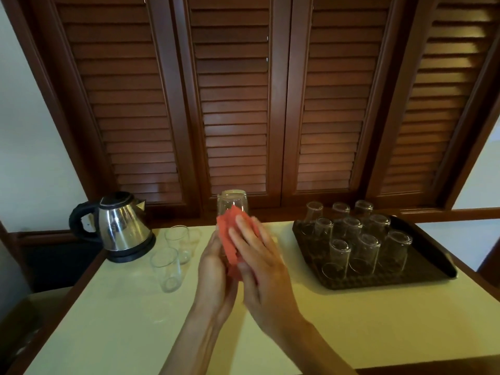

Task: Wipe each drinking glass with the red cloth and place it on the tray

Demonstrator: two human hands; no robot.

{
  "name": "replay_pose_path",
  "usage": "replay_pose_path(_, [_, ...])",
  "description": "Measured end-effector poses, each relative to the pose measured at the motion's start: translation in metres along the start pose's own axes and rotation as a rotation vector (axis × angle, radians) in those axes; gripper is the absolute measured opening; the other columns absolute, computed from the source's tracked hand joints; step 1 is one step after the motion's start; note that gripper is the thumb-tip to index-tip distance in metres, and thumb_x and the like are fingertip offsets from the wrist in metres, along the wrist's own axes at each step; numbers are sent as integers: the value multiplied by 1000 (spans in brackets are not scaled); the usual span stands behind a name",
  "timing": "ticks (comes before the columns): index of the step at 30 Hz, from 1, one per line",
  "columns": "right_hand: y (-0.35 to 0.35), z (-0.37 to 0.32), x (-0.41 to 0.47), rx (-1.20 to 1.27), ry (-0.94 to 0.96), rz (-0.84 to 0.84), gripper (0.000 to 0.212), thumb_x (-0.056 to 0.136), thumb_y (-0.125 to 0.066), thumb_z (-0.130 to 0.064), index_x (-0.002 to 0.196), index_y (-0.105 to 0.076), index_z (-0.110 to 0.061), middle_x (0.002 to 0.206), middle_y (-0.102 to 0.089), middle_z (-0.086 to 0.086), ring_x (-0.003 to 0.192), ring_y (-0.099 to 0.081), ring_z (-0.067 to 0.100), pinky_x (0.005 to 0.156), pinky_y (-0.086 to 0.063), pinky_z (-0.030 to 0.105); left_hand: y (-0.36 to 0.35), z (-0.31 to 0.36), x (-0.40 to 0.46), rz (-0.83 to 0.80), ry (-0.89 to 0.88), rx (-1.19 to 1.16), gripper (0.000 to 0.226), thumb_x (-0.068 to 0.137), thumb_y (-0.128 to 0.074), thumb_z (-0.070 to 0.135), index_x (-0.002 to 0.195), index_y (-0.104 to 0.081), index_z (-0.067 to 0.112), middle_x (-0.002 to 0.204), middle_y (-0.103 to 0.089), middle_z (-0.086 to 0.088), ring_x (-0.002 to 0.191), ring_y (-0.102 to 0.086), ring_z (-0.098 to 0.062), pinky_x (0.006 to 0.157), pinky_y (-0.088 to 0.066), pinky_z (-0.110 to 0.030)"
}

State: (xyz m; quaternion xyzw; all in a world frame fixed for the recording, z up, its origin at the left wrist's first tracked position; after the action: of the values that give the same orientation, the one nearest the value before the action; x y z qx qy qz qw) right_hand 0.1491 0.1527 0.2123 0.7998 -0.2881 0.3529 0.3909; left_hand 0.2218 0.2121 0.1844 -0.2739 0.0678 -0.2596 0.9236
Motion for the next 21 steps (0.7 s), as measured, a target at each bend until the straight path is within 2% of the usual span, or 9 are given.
replay_pose_path(2, [7,14,-18,170,-150,104,42,107,-44,-14,148,-49,-25,145,-58,-7,129,-57,12,105,-45,20,5,5,3,54,-20,14,55,98,-49,50,139,-61,15,129,-71,-19,125,-66,-32,102,-51,-42])
replay_pose_path(4, [11,42,-29,398,-545,236,34,105,-50,-27,129,-62,-48,109,-73,-8,86,-71,18,71,-58,30,8,8,3,93,-75,49,54,91,-56,51,134,-63,19,128,-72,-15,124,-67,-26,102,-52,-38])
replay_pose_path(6, [12,56,-38,556,-842,338,23,101,-54,-32,103,-71,-47,98,-72,5,81,-70,25,65,-56,37,7,11,4,88,-119,102,47,88,-61,45,128,-64,21,119,-76,-9,108,-74,-15,92,-56,-31])
replay_pose_path(9, [7,49,-40,746,-963,358,15,96,-63,-33,94,-77,-36,84,-74,1,77,-67,19,64,-51,34,1,6,5,22,-66,80,53,83,-66,35,132,-61,18,110,-79,-8,97,-77,-15,86,-60,-29])
replay_pose_path(13, [4,13,-25,493,-582,255,17,96,-64,-29,99,-73,-43,96,-71,-11,89,-65,8,76,-51,25,-5,2,4,-36,-14,61,43,87,-65,30,120,-67,4,109,-78,-19,102,-75,-26,101,-53,-45])
replay_pose_path(15, [5,2,-15,67,-192,78,38,96,-63,-11,124,-63,-38,128,-59,-19,122,-54,5,102,-45,23,-4,6,6,-54,-13,59,34,85,-65,30,109,-71,6,101,-78,-15,94,-77,-22,93,-55,-39])
replay_pose_path(17, [-5,6,-15,-387,164,-122,66,81,-72,-7,140,-50,-26,147,-47,-12,141,-39,15,119,-33,39,0,14,5,-63,-47,86,38,83,-65,32,112,-70,8,96,-78,-9,90,-74,-17,86,-54,-33])
replay_pose_path(19, [-11,19,-13,-592,181,-271,90,66,-83,-8,144,-41,-25,152,-40,-8,144,-34,17,114,-37,54,4,16,6,-60,-64,91,40,82,-65,33,115,-69,12,96,-78,-5,92,-74,-16,85,-53,-30])
replay_pose_path(21, [-18,17,-13,-515,118,-331,94,64,-82,-2,145,-40,-25,154,-36,-10,145,-32,16,112,-41,47,3,18,7,-78,-76,106,35,83,-64,32,113,-69,13,95,-78,-5,94,-73,-18,87,-51,-33])
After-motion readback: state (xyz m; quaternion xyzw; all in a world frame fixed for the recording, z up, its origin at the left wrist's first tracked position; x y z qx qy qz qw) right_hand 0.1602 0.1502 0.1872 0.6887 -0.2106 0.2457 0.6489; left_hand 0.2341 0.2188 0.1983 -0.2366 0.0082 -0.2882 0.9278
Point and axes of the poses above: each hand's wrist, its own x-axis towards the middle knuckle, its own y-axis out of the back of the hand, z = x × y, the point moved 7 cm from there along x, towards the middle knuckle
